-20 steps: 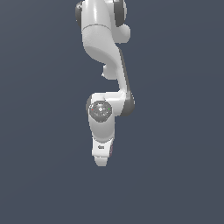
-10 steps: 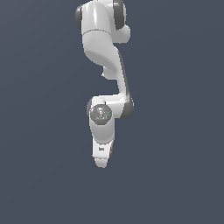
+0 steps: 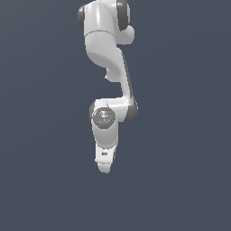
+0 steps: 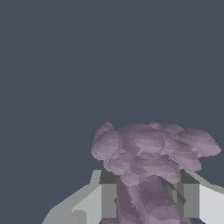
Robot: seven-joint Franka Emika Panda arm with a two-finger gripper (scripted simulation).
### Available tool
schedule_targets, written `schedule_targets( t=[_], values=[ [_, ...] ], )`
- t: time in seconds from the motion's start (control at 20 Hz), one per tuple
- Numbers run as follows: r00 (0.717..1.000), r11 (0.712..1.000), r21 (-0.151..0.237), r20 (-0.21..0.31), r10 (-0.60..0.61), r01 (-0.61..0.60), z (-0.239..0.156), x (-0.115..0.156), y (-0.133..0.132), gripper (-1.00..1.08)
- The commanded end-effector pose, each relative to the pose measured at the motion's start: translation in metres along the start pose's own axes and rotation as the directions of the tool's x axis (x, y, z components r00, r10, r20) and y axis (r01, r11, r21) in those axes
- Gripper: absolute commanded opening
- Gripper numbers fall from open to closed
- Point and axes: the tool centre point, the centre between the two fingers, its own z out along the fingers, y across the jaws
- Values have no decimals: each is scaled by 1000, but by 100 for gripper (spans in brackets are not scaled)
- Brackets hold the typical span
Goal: Pick up the object and move it to a goal position.
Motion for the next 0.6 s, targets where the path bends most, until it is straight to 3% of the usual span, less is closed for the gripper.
schedule_targets(
  t=[0.0, 0.25, 0.55],
  values=[
    [1000, 1000, -1, 0, 0, 0, -1, -3, 1, -100],
    [1000, 1000, -1, 0, 0, 0, -10, -27, 4, -100],
    [1000, 1000, 0, 0, 0, 0, -31, -79, 13, -100]
  ],
)
